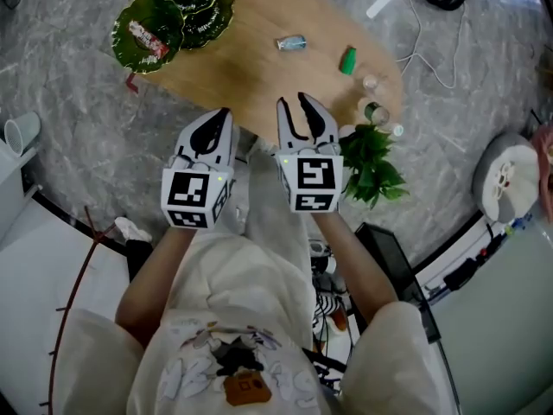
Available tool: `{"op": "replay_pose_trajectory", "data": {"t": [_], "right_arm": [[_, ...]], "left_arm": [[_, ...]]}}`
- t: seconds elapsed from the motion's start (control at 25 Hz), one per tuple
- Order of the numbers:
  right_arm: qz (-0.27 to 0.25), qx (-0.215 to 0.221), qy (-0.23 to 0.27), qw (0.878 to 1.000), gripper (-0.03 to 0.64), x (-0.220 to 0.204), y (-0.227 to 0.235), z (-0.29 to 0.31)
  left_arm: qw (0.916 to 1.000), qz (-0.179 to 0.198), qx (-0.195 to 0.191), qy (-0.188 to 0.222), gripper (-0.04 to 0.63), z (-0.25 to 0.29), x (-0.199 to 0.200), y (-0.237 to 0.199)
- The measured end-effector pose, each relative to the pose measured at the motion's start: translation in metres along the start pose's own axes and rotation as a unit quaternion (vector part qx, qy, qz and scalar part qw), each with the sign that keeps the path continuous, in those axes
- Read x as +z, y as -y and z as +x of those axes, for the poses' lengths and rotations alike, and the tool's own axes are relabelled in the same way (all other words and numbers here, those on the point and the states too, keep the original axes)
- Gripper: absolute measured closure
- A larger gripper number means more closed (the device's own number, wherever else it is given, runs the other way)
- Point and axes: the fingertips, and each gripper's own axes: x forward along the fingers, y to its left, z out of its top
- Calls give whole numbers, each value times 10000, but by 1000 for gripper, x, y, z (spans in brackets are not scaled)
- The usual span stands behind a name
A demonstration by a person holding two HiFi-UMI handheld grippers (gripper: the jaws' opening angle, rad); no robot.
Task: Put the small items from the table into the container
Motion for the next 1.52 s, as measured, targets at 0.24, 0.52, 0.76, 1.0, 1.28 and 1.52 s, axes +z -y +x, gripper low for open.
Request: {"op": "replay_pose_trajectory", "data": {"t": [0.24,0.52,0.76,1.0,1.28,1.52], "right_arm": [[130,-113,-209,9996,463,-18,8,28],[296,-115,-529,9981,386,-38,12,53],[369,-207,-670,9969,358,-57,27,80],[407,-356,-658,9964,341,-71,44,105],[416,-384,-741,9956,315,-83,49,122],[377,-466,-787,9951,287,-94,56,138]], "left_arm": [[9999,-20,-85,-114,588,21,-10,-6],[9997,-19,-79,-212,588,37,-13,-24],[9992,-123,-103,-362,588,61,-29,-35],[9988,-197,-140,-430,588,81,-44,-45],[9982,-190,-191,-537,588,97,-57,-52],[9977,-143,-229,-623,588,108,-66,-57]]}}
